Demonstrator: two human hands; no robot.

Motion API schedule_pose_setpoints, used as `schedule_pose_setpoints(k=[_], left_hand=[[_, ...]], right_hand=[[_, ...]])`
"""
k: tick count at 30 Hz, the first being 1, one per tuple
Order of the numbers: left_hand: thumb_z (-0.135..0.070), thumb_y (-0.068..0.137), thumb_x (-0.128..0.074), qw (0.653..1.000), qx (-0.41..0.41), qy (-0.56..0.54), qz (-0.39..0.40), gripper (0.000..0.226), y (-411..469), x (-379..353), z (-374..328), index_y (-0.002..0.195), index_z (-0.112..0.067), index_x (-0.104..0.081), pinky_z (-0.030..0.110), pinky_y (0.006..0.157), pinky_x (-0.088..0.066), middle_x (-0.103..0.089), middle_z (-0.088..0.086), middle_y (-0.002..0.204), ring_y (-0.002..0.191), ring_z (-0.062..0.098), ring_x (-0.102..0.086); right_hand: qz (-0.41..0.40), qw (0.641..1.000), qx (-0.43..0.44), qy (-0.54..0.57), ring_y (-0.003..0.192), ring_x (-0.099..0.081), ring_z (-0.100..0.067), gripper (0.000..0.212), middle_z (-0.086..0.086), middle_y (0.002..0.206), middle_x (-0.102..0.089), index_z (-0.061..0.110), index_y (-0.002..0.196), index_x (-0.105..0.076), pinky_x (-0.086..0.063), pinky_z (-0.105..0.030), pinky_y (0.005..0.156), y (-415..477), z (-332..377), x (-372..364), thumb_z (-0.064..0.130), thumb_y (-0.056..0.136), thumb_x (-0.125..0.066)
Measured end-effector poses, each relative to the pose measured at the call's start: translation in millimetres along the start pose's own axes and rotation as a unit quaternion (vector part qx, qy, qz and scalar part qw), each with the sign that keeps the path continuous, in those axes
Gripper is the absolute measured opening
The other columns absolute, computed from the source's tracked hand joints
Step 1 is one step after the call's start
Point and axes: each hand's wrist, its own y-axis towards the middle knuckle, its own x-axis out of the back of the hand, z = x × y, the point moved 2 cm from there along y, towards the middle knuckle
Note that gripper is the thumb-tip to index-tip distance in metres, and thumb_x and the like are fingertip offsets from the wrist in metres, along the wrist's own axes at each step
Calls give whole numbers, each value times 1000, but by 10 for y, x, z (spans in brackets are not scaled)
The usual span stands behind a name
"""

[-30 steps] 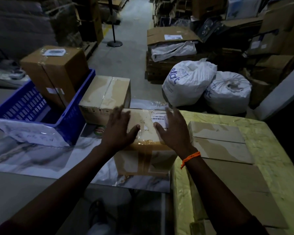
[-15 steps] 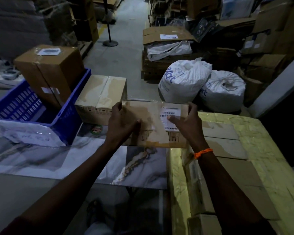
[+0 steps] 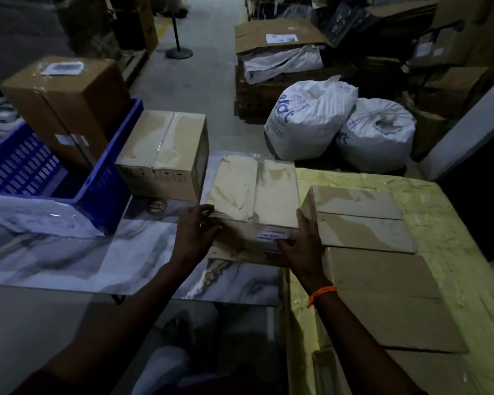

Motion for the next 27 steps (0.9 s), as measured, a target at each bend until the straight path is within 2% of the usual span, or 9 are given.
schedule_pose_setpoints(k=[3, 4, 8, 12, 16, 18, 20, 23, 27], left_hand=[[-16, 88, -79, 999, -2, 17, 34, 40, 73, -102, 190, 125, -10, -65, 41, 88, -54, -62, 13, 115, 107, 30, -62], [-16, 89, -77, 999, -5, 24, 45, 39, 123, -125, 266, 125, -8, -65, 42, 88, -55, -63, 14, 115, 107, 31, -63], [-11, 91, -75, 991, -29, 94, 93, 37, 418, -174, 526, 126, -4, -67, 22, 89, -39, -67, 18, 117, 107, 35, -63], [-20, 91, -72, 974, -109, 194, 49, 18, 849, -109, 620, 108, -17, -77, 41, 84, -50, -63, 22, 128, 113, 42, -58], [-32, 87, -73, 960, -143, 236, 47, 25, 1336, -60, 803, 107, -18, -75, 53, 95, -48, -57, 25, 140, 129, 47, -51], [-45, 91, -63, 963, -114, 232, 70, 38, 1530, -12, 943, 118, -19, -71, 53, 102, -45, -56, 22, 142, 133, 44, -49], [-43, 94, -63, 971, -94, 201, 92, 39, 1657, 52, 981, 121, -17, -71, 48, 102, -49, -58, 20, 137, 127, 41, -54], [-24, 91, -77, 974, -92, 190, 82, 31, 1749, 106, 987, 119, -13, -74, 46, 96, -53, -63, 21, 132, 118, 40, -61], [-24, 87, -80, 966, -103, 226, 67, 27, 1875, 131, 1030, 113, -17, -76, 44, 76, -56, -70, 12, 119, 99, 39, -65]], right_hand=[[37, 999, -5, -29, 134, -46, -37, 87, -22, 150, -39, 4, 159, -33, -32, -16, 95, 131, -109, -194, 9, 85, -80], [55, 998, -9, -34, 136, -45, -36, 89, -21, 153, -37, 6, 160, -31, -34, -18, 96, 192, -122, -248, 13, 86, -80], [122, 992, -17, -34, 153, -23, -30, 109, -17, 168, -16, 12, 165, -16, -29, -30, 116, 452, -95, -475, 44, 85, -83], [116, 993, -29, -17, 158, -7, -31, 107, -19, 171, -2, 17, 166, -5, -23, -43, 125, 773, 24, -704, 64, 87, -61], [125, 991, -38, -1, 159, 2, -32, 103, -20, 170, 9, 18, 166, 1, -20, -44, 126, 1158, 133, -894, 57, 92, -60], [120, 992, -40, 9, 159, 0, -33, 100, -20, 170, 7, 20, 166, 0, -21, -49, 127, 1339, 167, -979, 49, 95, -65], [112, 992, -48, 19, 159, -4, -32, 99, -18, 171, 4, 22, 166, -3, -21, -47, 127, 1493, 206, -1042, 50, 95, -65], [97, 993, -61, 35, 159, -9, -29, 94, -13, 172, -2, 24, 166, -7, -22, -40, 123, 1683, 274, -1137, 54, 96, -62], [86, 994, -56, 35, 158, -11, -28, 96, -12, 172, -6, 25, 166, -9, -27, -48, 125, 1868, 304, -1257, 55, 94, -66]])
